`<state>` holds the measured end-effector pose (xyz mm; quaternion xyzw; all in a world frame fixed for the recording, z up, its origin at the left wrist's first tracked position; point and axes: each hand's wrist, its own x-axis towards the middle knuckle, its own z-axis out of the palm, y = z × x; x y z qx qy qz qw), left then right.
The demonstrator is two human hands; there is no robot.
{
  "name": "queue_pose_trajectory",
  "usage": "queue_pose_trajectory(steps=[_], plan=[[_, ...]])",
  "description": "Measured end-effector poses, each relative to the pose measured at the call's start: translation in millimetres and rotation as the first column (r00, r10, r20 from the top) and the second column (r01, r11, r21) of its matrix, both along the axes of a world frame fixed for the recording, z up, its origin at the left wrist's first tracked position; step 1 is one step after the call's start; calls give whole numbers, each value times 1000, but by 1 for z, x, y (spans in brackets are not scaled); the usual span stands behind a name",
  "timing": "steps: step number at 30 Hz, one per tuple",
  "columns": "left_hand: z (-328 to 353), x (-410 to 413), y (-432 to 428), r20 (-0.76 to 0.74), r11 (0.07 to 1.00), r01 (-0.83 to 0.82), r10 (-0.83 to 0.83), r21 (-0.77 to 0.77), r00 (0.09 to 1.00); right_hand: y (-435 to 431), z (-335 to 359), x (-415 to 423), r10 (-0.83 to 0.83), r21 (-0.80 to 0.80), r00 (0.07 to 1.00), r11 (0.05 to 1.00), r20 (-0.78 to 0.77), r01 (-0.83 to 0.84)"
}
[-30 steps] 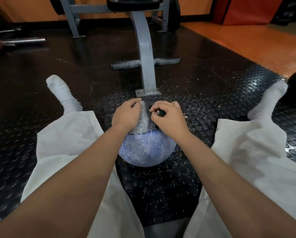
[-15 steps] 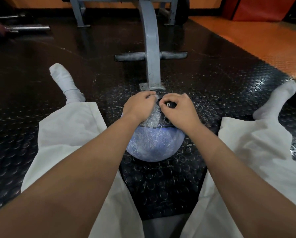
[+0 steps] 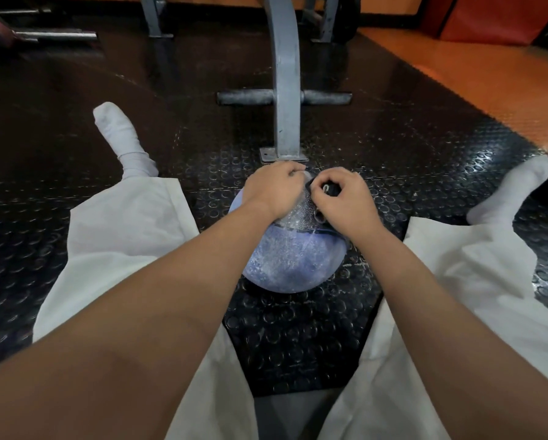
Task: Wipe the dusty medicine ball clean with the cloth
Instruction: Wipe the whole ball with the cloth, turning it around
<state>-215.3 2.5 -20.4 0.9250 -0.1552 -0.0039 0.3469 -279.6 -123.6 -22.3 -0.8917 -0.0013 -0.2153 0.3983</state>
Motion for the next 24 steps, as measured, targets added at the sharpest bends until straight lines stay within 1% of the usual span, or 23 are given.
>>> queue_pose_trajectory(steps=[2, 3, 6, 8, 9, 10, 12, 14, 15, 17, 19, 21, 23, 24], plan=[[2, 4, -2, -18, 1000, 1, -1, 14, 1000, 6, -5, -13, -15, -53, 999, 998, 31, 16], [3, 6, -2, -39, 1000, 7, -7, 16, 999, 10, -9, -23, 7, -105, 998, 995, 65, 0], [7, 11, -2, -95, 999, 48, -46, 24, 994, 19, -22, -51, 177, -241, 979, 959, 98, -149], [9, 9, -4, -106, 997, 73, -70, 29, 992, 14, -23, -54, 260, -275, 963, 934, 77, -230], [10, 7, -5, -102, 996, 82, -78, 30, 992, 9, -19, -50, 261, -270, 963, 934, 61, -236], [10, 6, -6, -96, 995, 90, -87, 31, 992, 5, -15, -43, 229, -238, 972, 948, 44, -213], [9, 6, -7, -79, 995, 92, -89, 33, 993, -2, -6, -27, 97, -95, 995, 991, 25, -95], [9, 6, -8, -72, 996, 79, -76, 38, 994, -6, 3, -8, -36, 54, 997, 998, -67, 40], [9, 6, -8, -75, 997, 74, -71, 39, 995, -6, 5, -3, -81, 66, 991, 994, -109, 89], [9, 7, -8, -80, 997, 70, -67, 39, 995, -2, 4, -3, -101, 14, 989, 995, -108, 103], [10, 9, -5, -88, 997, 65, -63, 29, 994, 6, 0, -16, -27, -40, 999, 999, -44, 26], [11, 10, -1, -108, 997, 71, -70, 5, 992, 13, -10, -34, 95, -159, 995, 983, 20, -90], [12, 9, 2, -123, 997, 72, -72, -7, 990, 14, -15, -44, 205, -252, 979, 948, 11, -196], [11, 9, 2, -123, 997, 71, -72, -13, 990, 13, -14, -45, 245, -272, 970, 933, -4, -237]])
